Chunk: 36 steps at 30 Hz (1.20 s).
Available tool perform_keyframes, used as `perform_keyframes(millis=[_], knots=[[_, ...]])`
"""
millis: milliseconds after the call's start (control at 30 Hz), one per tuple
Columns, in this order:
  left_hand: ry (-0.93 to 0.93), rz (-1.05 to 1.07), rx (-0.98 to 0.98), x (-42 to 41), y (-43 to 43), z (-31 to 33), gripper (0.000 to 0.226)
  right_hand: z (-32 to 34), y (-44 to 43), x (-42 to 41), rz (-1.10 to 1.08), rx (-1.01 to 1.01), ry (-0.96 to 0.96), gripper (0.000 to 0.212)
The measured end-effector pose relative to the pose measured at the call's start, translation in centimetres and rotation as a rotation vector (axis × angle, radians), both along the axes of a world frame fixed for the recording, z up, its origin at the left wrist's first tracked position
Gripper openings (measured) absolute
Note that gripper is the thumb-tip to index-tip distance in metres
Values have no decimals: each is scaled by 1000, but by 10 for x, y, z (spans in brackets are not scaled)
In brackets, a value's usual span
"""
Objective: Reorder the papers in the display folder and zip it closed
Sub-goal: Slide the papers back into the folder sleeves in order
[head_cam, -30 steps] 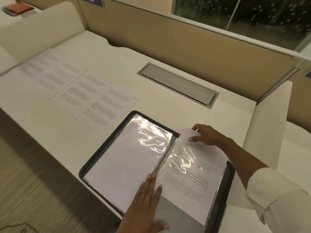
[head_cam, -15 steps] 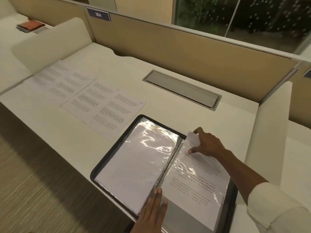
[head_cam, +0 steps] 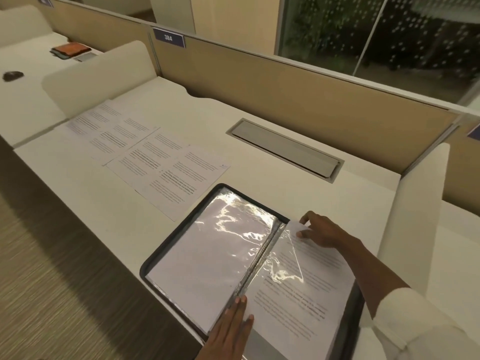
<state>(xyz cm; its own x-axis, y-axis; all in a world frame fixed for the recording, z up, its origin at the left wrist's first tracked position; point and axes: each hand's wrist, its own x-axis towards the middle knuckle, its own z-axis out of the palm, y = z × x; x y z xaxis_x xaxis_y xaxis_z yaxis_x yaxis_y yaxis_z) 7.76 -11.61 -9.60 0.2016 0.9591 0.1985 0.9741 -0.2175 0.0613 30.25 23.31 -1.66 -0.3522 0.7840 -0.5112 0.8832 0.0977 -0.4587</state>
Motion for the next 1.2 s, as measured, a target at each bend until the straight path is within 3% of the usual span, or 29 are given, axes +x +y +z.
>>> perform_keyframes(millis=[200,300,467,633,900,1033,1200], knots=[[-74,11,1,5,0,6,39,1,-15,-4,-49,119,-49,64],[-130,-22,-8,5,-2,9,48,-1,-16,-6,-116,110,6,53],[-185,-26,-144,4,-4,8,90,3,-14,-9,4,4,54,25],[-238,-53,-209,1,-4,4,90,-3,-17,-8,-57,19,62,58],[-174,-171,-352,-15,7,6,92,1,-20,-12,-53,52,49,27],[-145,-246,-401,-27,21,5,92,19,-21,-4,-14,-10,-118,45],[-155,-275,-431,-32,47,29,73,62,-30,8,37,-51,-347,42]])
